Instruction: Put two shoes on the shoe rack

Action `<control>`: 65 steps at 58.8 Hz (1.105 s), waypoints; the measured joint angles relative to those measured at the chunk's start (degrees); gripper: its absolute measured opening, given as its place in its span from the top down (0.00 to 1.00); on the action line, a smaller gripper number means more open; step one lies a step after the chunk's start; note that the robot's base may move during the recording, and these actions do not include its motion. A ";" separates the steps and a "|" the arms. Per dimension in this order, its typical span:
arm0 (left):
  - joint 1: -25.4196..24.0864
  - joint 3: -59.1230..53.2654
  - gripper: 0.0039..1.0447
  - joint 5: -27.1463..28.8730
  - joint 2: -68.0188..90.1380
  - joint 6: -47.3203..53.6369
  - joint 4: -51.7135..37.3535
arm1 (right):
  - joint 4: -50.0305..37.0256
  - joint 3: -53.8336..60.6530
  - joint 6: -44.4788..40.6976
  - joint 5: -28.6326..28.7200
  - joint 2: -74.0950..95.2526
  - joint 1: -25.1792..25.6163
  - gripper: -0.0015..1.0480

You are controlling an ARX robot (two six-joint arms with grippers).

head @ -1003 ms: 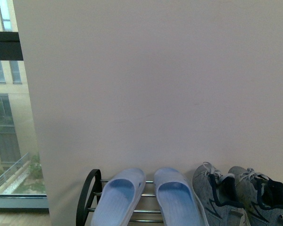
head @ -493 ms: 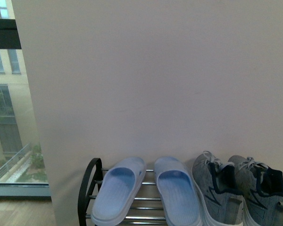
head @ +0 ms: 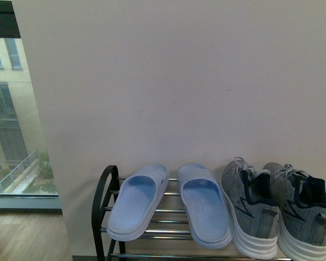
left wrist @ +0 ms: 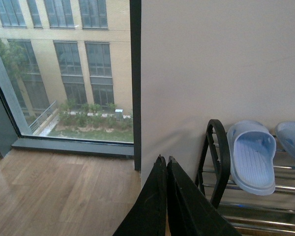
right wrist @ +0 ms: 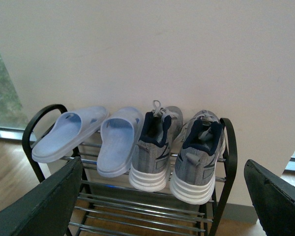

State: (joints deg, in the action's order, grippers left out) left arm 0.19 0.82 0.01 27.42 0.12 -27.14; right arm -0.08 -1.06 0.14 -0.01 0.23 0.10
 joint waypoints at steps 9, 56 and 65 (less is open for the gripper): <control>0.00 0.00 0.99 0.02 -4.72 0.00 4.52 | 0.00 0.00 0.00 0.00 0.00 0.00 0.09; -0.02 0.00 0.99 0.02 -26.45 0.00 27.15 | 0.00 0.00 0.00 0.00 0.04 0.00 0.09; -0.02 0.00 0.91 0.00 -26.47 -0.02 27.15 | 0.00 0.00 0.00 -0.02 0.02 0.00 0.09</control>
State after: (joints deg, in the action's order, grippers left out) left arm 0.16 0.82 0.01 0.95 0.10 0.01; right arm -0.08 -1.06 0.14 -0.03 0.25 0.10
